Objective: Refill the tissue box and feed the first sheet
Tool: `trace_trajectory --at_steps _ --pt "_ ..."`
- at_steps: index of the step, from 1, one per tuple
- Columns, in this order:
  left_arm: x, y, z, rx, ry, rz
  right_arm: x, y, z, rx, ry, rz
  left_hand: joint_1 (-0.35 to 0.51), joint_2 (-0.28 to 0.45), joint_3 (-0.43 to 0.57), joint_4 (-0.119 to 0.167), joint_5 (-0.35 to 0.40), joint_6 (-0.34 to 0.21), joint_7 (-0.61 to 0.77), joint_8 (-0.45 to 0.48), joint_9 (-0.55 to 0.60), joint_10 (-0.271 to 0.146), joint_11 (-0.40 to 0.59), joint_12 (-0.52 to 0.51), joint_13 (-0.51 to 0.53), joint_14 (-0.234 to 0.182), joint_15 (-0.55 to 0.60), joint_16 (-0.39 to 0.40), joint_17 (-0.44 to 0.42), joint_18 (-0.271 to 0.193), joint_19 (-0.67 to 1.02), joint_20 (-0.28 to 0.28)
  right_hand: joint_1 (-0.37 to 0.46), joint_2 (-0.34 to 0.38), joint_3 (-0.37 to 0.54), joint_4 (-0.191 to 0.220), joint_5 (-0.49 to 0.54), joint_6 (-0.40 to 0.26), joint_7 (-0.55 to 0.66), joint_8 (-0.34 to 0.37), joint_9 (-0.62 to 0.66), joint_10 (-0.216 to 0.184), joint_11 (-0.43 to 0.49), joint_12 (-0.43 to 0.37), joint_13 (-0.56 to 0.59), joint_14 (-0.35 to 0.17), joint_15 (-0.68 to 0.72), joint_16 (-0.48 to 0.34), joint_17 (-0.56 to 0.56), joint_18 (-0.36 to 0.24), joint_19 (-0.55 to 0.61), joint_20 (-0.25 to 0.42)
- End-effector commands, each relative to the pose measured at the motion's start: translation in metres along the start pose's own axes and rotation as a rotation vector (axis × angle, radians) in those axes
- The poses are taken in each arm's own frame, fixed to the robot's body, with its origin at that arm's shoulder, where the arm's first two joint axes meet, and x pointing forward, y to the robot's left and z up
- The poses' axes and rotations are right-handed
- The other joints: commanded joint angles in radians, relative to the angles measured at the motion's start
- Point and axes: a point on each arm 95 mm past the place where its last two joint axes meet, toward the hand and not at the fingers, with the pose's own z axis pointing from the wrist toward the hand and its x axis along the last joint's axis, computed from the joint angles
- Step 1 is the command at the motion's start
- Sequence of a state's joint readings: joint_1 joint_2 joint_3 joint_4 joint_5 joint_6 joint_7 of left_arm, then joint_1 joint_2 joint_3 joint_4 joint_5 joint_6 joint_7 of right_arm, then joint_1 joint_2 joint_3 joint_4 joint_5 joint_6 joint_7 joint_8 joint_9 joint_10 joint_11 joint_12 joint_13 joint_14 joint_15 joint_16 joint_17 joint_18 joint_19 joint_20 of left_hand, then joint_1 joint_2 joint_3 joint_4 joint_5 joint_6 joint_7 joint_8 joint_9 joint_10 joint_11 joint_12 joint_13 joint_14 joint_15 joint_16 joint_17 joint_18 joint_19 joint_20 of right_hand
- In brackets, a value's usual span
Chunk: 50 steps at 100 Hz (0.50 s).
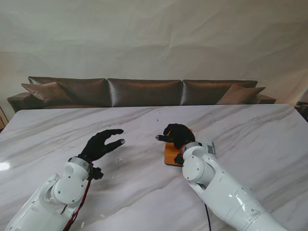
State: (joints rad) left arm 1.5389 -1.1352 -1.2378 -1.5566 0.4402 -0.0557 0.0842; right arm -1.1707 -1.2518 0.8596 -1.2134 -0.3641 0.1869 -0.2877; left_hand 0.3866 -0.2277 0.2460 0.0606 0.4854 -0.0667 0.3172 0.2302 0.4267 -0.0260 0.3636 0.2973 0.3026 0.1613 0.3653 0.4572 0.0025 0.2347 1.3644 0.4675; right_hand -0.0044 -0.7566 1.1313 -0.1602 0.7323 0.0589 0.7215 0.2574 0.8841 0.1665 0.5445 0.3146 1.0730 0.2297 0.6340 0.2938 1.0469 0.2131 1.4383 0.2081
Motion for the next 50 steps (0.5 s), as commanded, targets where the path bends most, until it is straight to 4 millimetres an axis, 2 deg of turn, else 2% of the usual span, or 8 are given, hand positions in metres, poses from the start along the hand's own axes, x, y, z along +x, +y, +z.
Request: trace_trajectory --at_steps 1,33,37,40,50 --pt "0.001 0.002 -0.002 -0.006 0.003 -0.008 0.006 -0.010 -0.001 0.036 0.016 0.018 -0.019 0.037 0.007 0.041 0.018 0.011 0.015 0.021 0.007 0.005 0.021 0.011 0.027 0.004 0.011 0.013 -0.002 0.027 -0.432 0.019 0.009 0.021 -0.018 0.024 -0.020 0.008 -0.006 -0.004 -0.023 0.016 0.020 -0.008 -0.004 0.142 0.015 0.000 0.013 -0.075 -0.005 -0.021" --pt "-0.003 0.001 -0.008 0.004 -0.014 -0.016 0.022 -0.027 -0.005 0.113 0.118 0.067 -0.020 0.036 0.011 0.041 0.020 0.010 0.015 0.022 0.005 0.004 0.022 0.011 0.030 0.005 0.012 0.014 -0.001 0.028 -0.431 0.020 0.009 0.027 -0.026 0.026 -0.026 -0.008 -0.005 -0.003 -0.027 0.000 0.017 -0.009 -0.015 0.141 0.007 0.000 0.012 -0.067 -0.010 -0.033" --pt "-0.003 0.001 -0.008 0.005 -0.017 -0.017 0.024 -0.027 -0.006 0.121 0.135 0.063 -0.021 0.037 0.011 0.041 0.020 0.010 0.015 0.022 0.005 0.003 0.021 0.011 0.028 0.004 0.011 0.014 -0.001 0.028 -0.431 0.020 0.004 0.033 -0.028 0.026 -0.034 -0.039 -0.006 -0.003 -0.030 -0.035 0.012 -0.011 -0.016 0.140 0.006 0.001 0.016 -0.062 0.000 -0.029" --pt "-0.003 0.001 -0.009 0.005 -0.018 -0.018 0.025 -0.027 -0.007 0.127 0.146 0.056 -0.020 0.038 0.011 0.041 0.020 0.010 0.015 0.022 0.006 0.003 0.021 0.011 0.028 0.004 0.011 0.014 -0.001 0.028 -0.431 0.020 -0.002 0.037 -0.031 0.026 -0.040 -0.082 -0.005 0.000 -0.027 -0.077 -0.004 -0.019 -0.009 0.135 0.013 0.004 0.022 -0.067 0.026 -0.017" --pt "-0.004 0.001 -0.009 0.006 -0.021 -0.021 0.029 -0.026 -0.012 0.151 0.178 0.017 -0.021 0.036 0.011 0.040 0.022 0.010 0.015 0.022 0.007 -0.006 0.021 0.010 0.028 0.005 0.011 0.014 -0.001 0.029 -0.431 0.021 -0.021 0.054 -0.047 0.026 -0.050 -0.184 -0.012 0.011 -0.034 -0.174 -0.063 -0.041 0.013 0.098 0.015 0.001 0.056 -0.147 0.133 0.050"
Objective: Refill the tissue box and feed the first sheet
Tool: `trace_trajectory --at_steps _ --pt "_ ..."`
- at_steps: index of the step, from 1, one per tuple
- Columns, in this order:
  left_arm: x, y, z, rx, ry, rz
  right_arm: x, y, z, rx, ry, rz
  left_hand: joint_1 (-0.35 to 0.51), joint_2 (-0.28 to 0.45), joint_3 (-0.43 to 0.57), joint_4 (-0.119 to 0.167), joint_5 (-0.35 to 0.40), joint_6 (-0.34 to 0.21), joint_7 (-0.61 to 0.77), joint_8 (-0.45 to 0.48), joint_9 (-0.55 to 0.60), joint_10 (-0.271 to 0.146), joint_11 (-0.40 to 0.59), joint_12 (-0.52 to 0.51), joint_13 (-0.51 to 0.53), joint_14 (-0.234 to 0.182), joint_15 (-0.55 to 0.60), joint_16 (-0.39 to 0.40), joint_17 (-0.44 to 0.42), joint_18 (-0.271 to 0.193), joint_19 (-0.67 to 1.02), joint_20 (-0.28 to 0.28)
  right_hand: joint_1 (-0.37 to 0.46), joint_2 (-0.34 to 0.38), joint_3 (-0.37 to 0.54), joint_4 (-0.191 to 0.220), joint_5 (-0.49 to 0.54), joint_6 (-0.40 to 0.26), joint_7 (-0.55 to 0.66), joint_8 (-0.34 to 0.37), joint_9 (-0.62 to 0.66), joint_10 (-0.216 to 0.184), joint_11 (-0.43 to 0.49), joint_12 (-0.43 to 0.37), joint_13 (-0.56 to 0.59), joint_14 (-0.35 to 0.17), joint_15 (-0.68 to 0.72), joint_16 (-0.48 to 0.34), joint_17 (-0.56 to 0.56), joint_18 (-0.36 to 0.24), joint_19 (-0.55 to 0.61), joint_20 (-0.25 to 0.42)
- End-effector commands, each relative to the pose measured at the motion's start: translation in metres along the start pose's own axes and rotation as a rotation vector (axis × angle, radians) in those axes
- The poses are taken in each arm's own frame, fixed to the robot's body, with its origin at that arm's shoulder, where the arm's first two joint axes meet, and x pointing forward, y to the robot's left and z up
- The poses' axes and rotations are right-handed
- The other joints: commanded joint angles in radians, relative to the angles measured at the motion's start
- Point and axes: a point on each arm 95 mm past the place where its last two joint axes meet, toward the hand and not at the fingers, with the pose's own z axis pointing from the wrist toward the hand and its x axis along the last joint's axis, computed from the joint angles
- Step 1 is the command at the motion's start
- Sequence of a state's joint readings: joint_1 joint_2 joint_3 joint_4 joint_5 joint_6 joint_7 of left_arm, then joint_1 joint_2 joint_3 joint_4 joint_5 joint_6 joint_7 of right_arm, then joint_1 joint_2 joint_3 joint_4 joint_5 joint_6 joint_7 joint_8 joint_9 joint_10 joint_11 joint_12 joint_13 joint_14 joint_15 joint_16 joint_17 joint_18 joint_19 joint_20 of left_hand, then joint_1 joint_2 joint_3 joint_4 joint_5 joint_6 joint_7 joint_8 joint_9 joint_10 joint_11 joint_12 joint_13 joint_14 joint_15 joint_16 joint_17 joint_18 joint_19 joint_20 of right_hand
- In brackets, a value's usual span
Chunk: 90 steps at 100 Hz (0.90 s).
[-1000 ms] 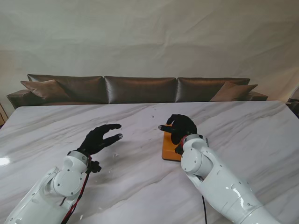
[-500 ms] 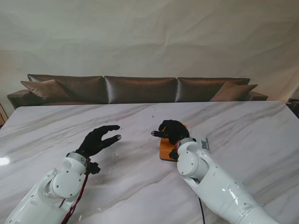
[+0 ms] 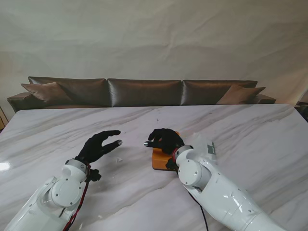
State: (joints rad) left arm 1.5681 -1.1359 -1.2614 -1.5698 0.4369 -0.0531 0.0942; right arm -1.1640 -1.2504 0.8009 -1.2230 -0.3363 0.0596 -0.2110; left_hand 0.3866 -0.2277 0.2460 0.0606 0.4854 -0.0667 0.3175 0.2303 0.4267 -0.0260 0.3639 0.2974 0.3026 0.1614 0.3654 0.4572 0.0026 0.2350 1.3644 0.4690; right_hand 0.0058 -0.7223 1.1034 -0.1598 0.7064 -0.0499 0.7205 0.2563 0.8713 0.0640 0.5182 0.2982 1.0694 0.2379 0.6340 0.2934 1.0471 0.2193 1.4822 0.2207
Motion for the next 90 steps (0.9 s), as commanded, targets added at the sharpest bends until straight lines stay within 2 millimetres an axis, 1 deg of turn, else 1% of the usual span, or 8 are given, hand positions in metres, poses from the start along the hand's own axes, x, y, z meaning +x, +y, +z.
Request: trace_trajectory --at_steps 1,11,24,33,40,60,75,90 --pt "0.001 0.003 -0.001 -0.010 -0.002 -0.011 0.006 -0.003 -0.005 0.035 0.025 -0.023 -0.020 0.036 0.012 0.040 0.022 0.011 0.015 0.022 0.008 -0.007 0.021 0.010 0.028 0.006 0.011 0.014 -0.001 0.029 -0.431 0.019 -0.033 0.020 -0.020 0.026 -0.026 -0.081 -0.014 0.013 -0.024 -0.079 -0.043 -0.026 0.012 0.083 0.008 -0.001 0.058 -0.162 0.098 0.044" --pt "0.002 0.003 0.000 -0.008 -0.001 -0.015 0.008 -0.002 -0.008 0.041 0.041 -0.043 -0.020 0.035 0.012 0.040 0.022 0.011 0.015 0.022 0.009 -0.010 0.020 0.010 0.029 0.001 0.011 0.014 -0.001 0.029 -0.431 0.019 -0.042 -0.004 -0.007 0.018 -0.027 -0.115 -0.033 0.027 -0.037 -0.116 -0.074 -0.035 -0.046 0.009 -0.072 -0.019 0.089 -0.246 0.206 0.112" --pt "0.002 0.004 0.001 -0.007 0.003 -0.018 0.011 0.003 -0.011 0.041 0.045 -0.050 -0.021 0.035 0.012 0.039 0.022 0.011 0.016 0.023 0.008 -0.007 0.019 0.009 0.030 -0.001 0.009 0.013 -0.001 0.029 -0.431 0.019 -0.041 -0.026 0.005 0.011 -0.034 -0.131 -0.051 0.032 -0.062 -0.120 -0.090 -0.039 -0.062 -0.008 -0.095 -0.018 0.106 -0.281 0.269 0.140" --pt "0.002 0.004 0.002 -0.011 0.005 -0.020 0.011 0.008 -0.014 0.031 0.037 -0.080 -0.023 0.035 0.011 0.038 0.023 0.011 0.016 0.023 0.006 -0.002 0.019 0.010 0.030 -0.002 0.008 0.013 -0.001 0.029 -0.431 0.020 -0.041 -0.031 0.009 0.007 -0.055 -0.116 -0.070 0.043 -0.116 -0.070 -0.092 -0.036 -0.093 -0.019 -0.065 0.020 0.103 -0.262 0.270 0.132" --pt "0.002 0.005 0.003 -0.012 0.006 -0.021 0.010 0.012 -0.015 0.015 0.024 -0.114 -0.022 0.036 0.011 0.039 0.023 0.011 0.016 0.024 0.006 0.000 0.020 0.010 0.030 -0.001 0.008 0.013 -0.001 0.029 -0.431 0.020 -0.037 -0.036 0.012 0.008 -0.093 -0.075 -0.069 0.067 -0.200 -0.017 -0.036 -0.009 -0.145 -0.034 0.023 0.120 0.081 -0.273 0.282 0.131" --pt "0.001 0.005 0.003 -0.013 0.003 -0.022 0.006 0.029 -0.019 -0.081 -0.049 -0.271 -0.023 0.037 0.011 0.039 0.026 0.009 0.017 0.025 0.004 0.000 0.020 0.010 0.028 0.002 0.008 0.013 -0.001 0.029 -0.431 0.020 -0.083 -0.076 0.055 -0.011 -0.248 0.021 -0.043 0.086 -0.339 -0.004 0.110 0.114 -0.173 -0.065 0.346 0.346 0.056 -0.414 0.339 0.176" --pt "0.000 0.006 0.003 -0.016 -0.001 -0.026 -0.001 0.039 -0.021 -0.145 -0.138 -0.363 -0.022 0.035 0.010 0.039 0.033 0.007 0.021 0.027 0.001 0.001 0.020 0.010 0.028 0.005 0.009 0.014 -0.002 0.029 -0.431 0.020 -0.129 -0.093 0.078 -0.029 -0.368 0.131 0.010 0.078 -0.412 0.017 0.295 0.280 -0.054 -0.091 0.515 0.417 0.122 -0.510 0.347 0.188" --pt "0.000 0.007 0.004 -0.016 -0.004 -0.032 -0.008 0.046 -0.022 -0.180 -0.212 -0.459 -0.021 0.034 0.011 0.039 0.035 0.004 0.022 0.029 -0.001 0.002 0.020 0.010 0.028 0.005 0.010 0.015 -0.002 0.029 -0.431 0.020 -0.192 -0.108 0.104 -0.048 -0.373 0.194 0.048 0.057 -0.378 0.021 0.421 0.397 0.088 -0.138 0.619 0.424 0.143 -0.595 0.369 0.231"
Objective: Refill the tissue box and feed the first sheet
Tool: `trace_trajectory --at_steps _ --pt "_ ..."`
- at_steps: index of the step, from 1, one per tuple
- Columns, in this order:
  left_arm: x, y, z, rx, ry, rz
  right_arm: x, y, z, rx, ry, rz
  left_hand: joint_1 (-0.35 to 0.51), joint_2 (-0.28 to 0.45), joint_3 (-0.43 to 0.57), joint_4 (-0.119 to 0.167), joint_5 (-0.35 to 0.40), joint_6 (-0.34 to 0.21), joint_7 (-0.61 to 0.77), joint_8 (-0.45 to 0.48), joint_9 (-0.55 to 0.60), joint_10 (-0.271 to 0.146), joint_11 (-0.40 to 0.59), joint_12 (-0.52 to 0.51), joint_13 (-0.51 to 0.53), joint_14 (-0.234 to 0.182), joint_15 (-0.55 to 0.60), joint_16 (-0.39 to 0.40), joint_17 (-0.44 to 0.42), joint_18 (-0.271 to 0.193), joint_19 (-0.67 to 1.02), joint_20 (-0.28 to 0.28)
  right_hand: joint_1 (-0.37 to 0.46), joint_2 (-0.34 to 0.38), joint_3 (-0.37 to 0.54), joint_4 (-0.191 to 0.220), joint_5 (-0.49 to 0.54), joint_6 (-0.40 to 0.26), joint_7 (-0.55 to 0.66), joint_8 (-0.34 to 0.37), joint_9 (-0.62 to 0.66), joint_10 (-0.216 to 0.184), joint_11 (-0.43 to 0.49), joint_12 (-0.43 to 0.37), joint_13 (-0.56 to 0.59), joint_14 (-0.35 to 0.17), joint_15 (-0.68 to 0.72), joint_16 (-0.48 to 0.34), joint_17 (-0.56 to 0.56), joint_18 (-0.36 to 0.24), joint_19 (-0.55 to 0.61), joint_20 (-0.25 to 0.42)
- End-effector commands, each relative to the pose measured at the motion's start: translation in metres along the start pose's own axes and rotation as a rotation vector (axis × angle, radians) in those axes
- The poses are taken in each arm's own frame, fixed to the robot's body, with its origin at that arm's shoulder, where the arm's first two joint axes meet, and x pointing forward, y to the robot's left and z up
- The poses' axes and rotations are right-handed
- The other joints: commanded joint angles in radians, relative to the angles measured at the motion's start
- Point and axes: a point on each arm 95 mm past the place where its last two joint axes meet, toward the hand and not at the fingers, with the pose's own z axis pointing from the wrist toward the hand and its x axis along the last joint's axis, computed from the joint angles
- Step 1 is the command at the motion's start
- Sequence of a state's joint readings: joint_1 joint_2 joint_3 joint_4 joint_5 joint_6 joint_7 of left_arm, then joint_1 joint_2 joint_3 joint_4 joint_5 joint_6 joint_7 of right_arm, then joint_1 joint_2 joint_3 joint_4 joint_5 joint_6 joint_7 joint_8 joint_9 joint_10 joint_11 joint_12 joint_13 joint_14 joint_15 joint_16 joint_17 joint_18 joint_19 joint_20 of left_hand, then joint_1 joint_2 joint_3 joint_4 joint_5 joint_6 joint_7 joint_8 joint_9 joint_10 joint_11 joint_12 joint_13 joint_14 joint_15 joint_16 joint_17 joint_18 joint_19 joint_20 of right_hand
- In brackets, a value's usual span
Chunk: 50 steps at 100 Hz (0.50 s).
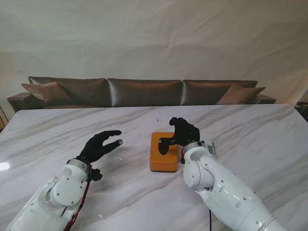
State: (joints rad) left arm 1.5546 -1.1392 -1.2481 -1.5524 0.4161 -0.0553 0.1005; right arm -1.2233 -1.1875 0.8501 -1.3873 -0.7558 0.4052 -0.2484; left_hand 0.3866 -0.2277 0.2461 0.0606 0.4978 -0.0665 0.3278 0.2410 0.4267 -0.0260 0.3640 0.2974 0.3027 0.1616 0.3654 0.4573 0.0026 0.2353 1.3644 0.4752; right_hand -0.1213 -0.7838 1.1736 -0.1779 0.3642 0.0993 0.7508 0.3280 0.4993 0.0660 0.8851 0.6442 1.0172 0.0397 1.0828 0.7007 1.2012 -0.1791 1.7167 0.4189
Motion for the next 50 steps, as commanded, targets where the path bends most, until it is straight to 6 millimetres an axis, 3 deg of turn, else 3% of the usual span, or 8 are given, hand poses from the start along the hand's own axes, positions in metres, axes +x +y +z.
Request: trace_trajectory --at_steps 1,16,29,50 --pt "0.000 0.004 0.000 -0.015 -0.003 -0.012 -0.006 -0.001 0.001 0.025 -0.021 -0.017 -0.021 0.035 0.011 0.039 0.023 0.005 0.012 0.018 -0.001 0.002 0.020 0.010 0.028 0.004 0.010 0.015 -0.002 0.029 -0.431 0.014 -0.067 -0.048 0.035 -0.031 -0.028 0.050 0.019 -0.016 -0.001 0.021 0.060 0.056 0.149 0.060 0.174 0.017 -0.010 -0.198 0.136 0.036" --pt "0.000 0.006 0.002 -0.019 -0.001 -0.015 -0.010 -0.007 0.001 0.078 -0.076 -0.074 -0.022 0.035 0.010 0.039 0.025 0.002 0.013 0.020 -0.001 0.003 0.020 0.010 0.028 0.005 0.010 0.015 -0.002 0.029 -0.432 0.014 -0.133 -0.058 0.065 -0.048 0.014 0.097 0.043 -0.026 0.057 0.014 0.169 0.189 0.277 0.028 0.243 0.003 -0.002 -0.251 0.151 0.090" --pt "0.000 0.006 0.001 -0.023 0.002 -0.016 -0.011 -0.014 0.001 0.133 -0.118 -0.116 -0.022 0.035 0.010 0.039 0.028 0.002 0.015 0.023 0.000 0.002 0.021 0.011 0.029 0.005 0.010 0.015 -0.002 0.029 -0.432 0.014 -0.176 -0.063 0.081 -0.057 0.052 0.101 0.065 -0.011 0.106 -0.004 0.229 0.280 0.297 0.011 0.290 0.014 0.005 -0.291 0.162 0.124" --pt "-0.002 0.006 -0.001 -0.024 -0.005 -0.017 -0.011 -0.024 0.003 0.198 -0.147 -0.108 -0.022 0.036 0.010 0.039 0.029 0.001 0.015 0.025 0.000 0.002 0.021 0.010 0.028 0.006 0.009 0.015 -0.002 0.029 -0.432 0.014 -0.184 -0.063 0.084 -0.062 0.123 0.084 0.090 0.014 0.165 -0.011 0.254 0.328 0.297 0.018 0.314 0.023 0.009 -0.292 0.173 0.141"
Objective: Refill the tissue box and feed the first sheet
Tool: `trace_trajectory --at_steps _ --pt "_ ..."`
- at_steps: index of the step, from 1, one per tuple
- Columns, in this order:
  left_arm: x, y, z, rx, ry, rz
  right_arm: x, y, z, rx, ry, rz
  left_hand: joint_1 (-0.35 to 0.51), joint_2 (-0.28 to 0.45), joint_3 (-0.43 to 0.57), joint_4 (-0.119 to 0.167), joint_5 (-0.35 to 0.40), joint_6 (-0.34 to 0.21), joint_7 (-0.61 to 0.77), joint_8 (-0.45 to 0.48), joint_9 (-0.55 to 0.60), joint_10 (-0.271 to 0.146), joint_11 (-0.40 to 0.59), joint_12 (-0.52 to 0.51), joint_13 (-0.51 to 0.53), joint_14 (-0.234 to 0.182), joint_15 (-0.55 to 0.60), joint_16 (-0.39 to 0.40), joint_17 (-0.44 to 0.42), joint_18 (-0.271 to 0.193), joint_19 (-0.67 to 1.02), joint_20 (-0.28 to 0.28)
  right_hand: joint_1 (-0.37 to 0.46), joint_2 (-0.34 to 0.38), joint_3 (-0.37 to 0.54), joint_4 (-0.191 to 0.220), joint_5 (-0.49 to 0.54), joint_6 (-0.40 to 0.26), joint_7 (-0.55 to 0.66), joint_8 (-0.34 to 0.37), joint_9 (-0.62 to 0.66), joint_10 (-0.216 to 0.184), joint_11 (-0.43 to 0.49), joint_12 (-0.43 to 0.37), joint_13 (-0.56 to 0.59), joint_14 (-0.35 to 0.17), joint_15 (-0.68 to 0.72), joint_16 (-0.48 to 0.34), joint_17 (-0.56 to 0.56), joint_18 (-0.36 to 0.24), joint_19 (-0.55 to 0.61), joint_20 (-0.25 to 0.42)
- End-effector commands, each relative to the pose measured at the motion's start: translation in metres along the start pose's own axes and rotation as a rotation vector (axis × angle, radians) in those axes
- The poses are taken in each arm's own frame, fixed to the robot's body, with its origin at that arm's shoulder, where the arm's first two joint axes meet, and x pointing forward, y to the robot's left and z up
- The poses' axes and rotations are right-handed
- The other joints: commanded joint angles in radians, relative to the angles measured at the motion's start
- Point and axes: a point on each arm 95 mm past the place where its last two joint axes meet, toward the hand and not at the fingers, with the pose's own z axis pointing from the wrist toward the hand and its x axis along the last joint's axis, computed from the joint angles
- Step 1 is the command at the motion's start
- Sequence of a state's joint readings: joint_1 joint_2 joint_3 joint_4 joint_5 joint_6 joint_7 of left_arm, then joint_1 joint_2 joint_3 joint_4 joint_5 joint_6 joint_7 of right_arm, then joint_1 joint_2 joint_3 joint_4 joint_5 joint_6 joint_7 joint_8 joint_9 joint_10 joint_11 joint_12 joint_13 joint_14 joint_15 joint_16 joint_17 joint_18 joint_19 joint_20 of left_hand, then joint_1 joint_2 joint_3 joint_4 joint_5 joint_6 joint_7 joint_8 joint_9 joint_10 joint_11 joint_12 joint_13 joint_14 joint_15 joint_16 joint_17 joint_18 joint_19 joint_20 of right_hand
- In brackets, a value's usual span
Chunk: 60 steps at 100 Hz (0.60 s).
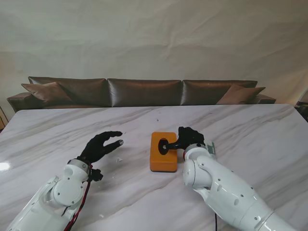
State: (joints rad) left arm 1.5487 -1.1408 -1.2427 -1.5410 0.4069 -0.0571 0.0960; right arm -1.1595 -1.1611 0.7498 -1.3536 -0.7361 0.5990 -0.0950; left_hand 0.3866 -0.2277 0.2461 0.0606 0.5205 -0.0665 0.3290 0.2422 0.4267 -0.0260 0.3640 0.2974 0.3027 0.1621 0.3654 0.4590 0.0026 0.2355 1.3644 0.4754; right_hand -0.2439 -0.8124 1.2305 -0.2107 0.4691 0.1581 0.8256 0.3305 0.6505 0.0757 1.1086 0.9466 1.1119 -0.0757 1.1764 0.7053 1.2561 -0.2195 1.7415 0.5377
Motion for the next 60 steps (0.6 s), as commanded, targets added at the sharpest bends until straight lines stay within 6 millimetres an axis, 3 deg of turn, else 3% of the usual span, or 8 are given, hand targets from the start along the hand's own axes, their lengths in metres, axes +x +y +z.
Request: trace_trajectory --at_steps 1,30,38,48,56,60 --pt "0.000 0.003 -0.002 -0.015 -0.002 -0.008 0.001 -0.004 0.002 0.027 -0.003 -0.012 -0.022 0.036 0.009 0.039 0.007 0.001 0.014 0.024 0.000 0.002 0.021 0.010 0.028 0.005 0.009 0.013 -0.002 0.029 -0.432 0.014 -0.061 -0.034 0.027 -0.029 0.020 0.022 0.015 0.012 0.014 -0.021 0.030 0.026 0.202 0.134 0.221 0.019 -0.046 -0.252 0.148 0.023" --pt "-0.001 0.005 -0.004 -0.009 0.002 -0.021 0.004 -0.016 0.018 0.076 -0.013 -0.028 -0.022 0.037 0.009 0.040 0.014 -0.002 0.018 0.028 0.008 0.002 0.022 0.011 0.031 0.005 0.010 0.014 -0.001 0.029 -0.431 0.014 -0.016 -0.023 0.005 -0.018 0.052 -0.035 -0.010 0.038 0.016 -0.029 -0.051 0.002 0.201 0.158 0.187 0.001 -0.053 -0.212 0.130 0.016" --pt "-0.002 0.004 -0.004 -0.008 -0.001 -0.020 0.006 -0.017 0.021 0.079 -0.009 -0.021 -0.022 0.037 0.010 0.041 0.015 -0.004 0.018 0.029 0.009 0.001 0.022 0.011 0.032 0.005 0.010 0.014 -0.001 0.029 -0.431 0.015 0.003 -0.020 -0.004 -0.012 0.057 -0.052 -0.022 0.043 0.010 -0.033 -0.060 -0.009 0.199 0.174 0.157 -0.013 -0.058 -0.174 0.120 0.000" --pt "-0.003 0.004 -0.004 -0.007 -0.007 -0.020 0.010 -0.018 0.025 0.081 0.017 -0.008 -0.023 0.038 0.009 0.041 0.016 -0.003 0.019 0.030 0.011 0.003 0.022 0.011 0.032 0.005 0.010 0.014 -0.001 0.029 -0.431 0.015 0.045 -0.014 -0.021 0.002 0.077 -0.123 -0.059 0.053 -0.037 -0.042 -0.102 -0.036 0.056 0.221 0.089 0.003 -0.111 0.020 0.020 -0.109" --pt "-0.004 0.004 -0.004 -0.005 -0.012 -0.022 0.015 -0.018 0.027 0.077 0.049 -0.004 -0.022 0.037 0.009 0.042 0.016 -0.003 0.019 0.030 0.011 0.002 0.022 0.011 0.032 0.006 0.010 0.014 -0.001 0.029 -0.431 0.015 0.083 -0.018 -0.030 0.013 0.101 -0.209 -0.091 0.060 -0.069 -0.045 -0.147 -0.062 -0.077 0.249 0.010 0.010 -0.276 0.146 -0.064 -0.129" --pt "-0.004 0.004 -0.004 -0.004 -0.014 -0.024 0.017 -0.018 0.028 0.076 0.064 -0.006 -0.022 0.037 0.009 0.042 0.016 -0.002 0.019 0.030 0.011 0.004 0.022 0.011 0.032 0.004 0.010 0.014 -0.001 0.029 -0.431 0.015 0.096 -0.020 -0.031 0.017 0.119 -0.238 -0.104 0.064 -0.083 -0.045 -0.167 -0.074 -0.127 0.256 -0.021 0.012 -0.343 0.179 -0.096 -0.128"
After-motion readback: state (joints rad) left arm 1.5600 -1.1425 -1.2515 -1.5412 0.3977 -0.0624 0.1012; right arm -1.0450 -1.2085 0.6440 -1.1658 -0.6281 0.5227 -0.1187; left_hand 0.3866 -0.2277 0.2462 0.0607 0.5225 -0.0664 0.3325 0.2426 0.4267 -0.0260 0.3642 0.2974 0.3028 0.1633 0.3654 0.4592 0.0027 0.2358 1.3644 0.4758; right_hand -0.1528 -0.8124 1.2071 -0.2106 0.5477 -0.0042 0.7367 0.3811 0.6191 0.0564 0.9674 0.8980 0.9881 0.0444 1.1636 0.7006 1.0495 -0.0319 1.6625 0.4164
